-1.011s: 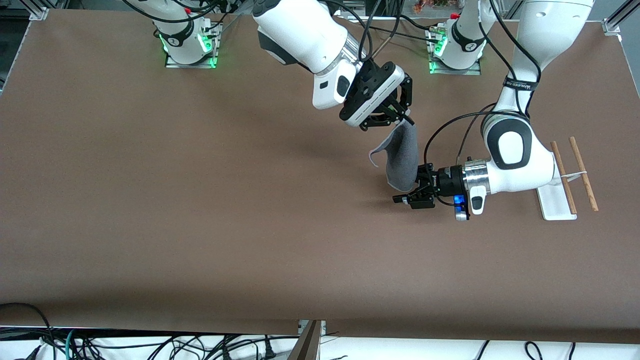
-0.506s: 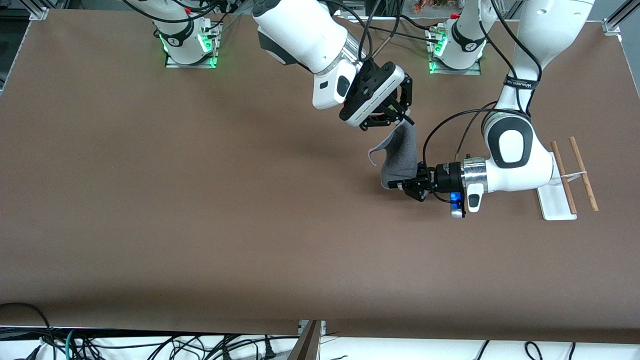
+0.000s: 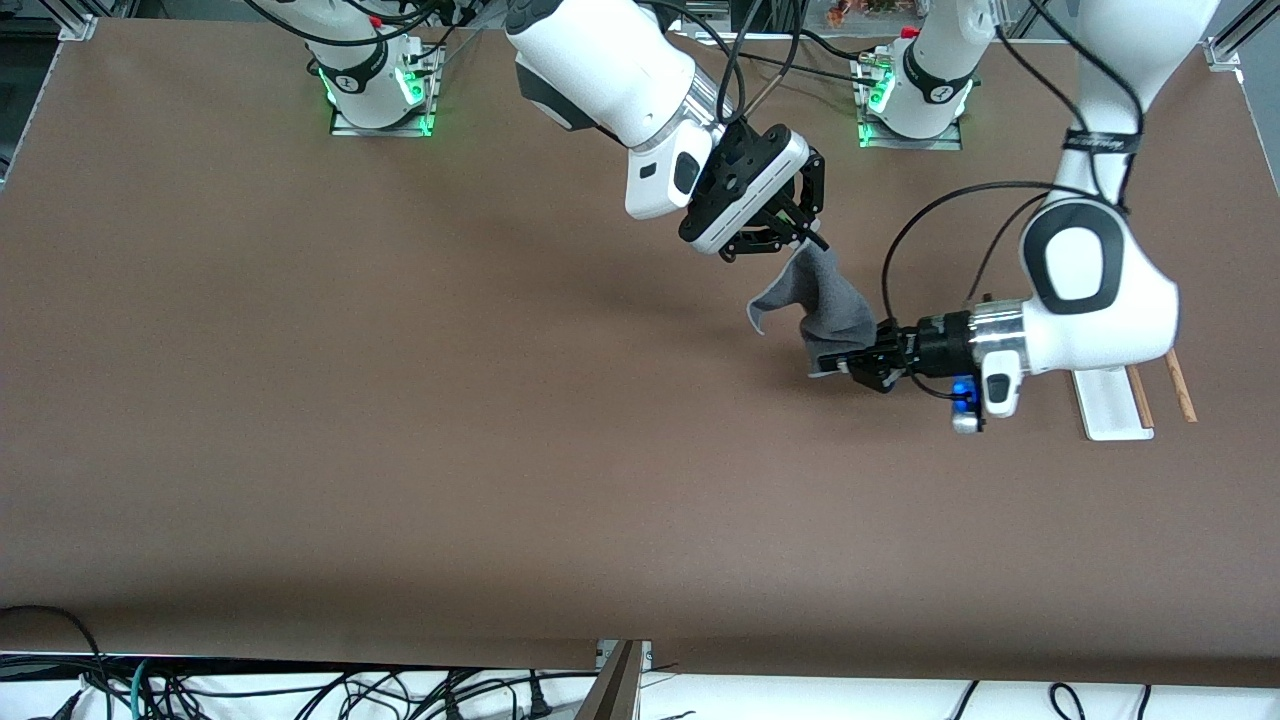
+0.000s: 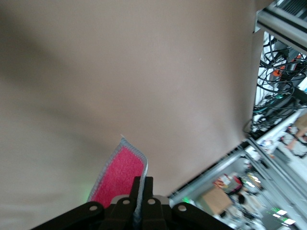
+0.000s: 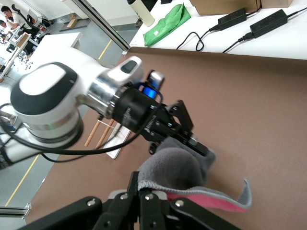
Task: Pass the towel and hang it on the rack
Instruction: 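Close the left gripper on the hanging towel edge, then open the right gripper while the left gripper pulls the towel away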
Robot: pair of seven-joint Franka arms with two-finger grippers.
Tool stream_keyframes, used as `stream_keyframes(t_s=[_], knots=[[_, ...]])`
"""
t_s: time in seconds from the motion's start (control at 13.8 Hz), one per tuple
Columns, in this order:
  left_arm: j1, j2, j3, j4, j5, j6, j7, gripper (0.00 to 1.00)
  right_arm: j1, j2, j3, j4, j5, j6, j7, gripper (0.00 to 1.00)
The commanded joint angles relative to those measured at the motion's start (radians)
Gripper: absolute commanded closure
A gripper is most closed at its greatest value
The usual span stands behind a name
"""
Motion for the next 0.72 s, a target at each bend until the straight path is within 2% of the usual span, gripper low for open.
stream_keyframes(t_s=[0.0, 0.36, 0.65], knots=[[0.022, -0.071, -0.002, -0.009, 0.089, -0.013, -0.003, 1.00, 0.004, 0.020, 0.009, 0.031, -0.010, 0.001, 0.014, 0.00], [0.022, -0.098, -0.002, -0.006, 0.122, -0.021, -0.004, 1.00, 0.004, 0.020, 0.009, 0.031, -0.010, -0.004, 0.016, 0.00], [0.022, -0.164, -0.002, 0.000, 0.346, -0.031, -0.001, 1.00, -0.004, 0.016, 0.008, 0.031, -0.009, -0.009, 0.011, 0.00]])
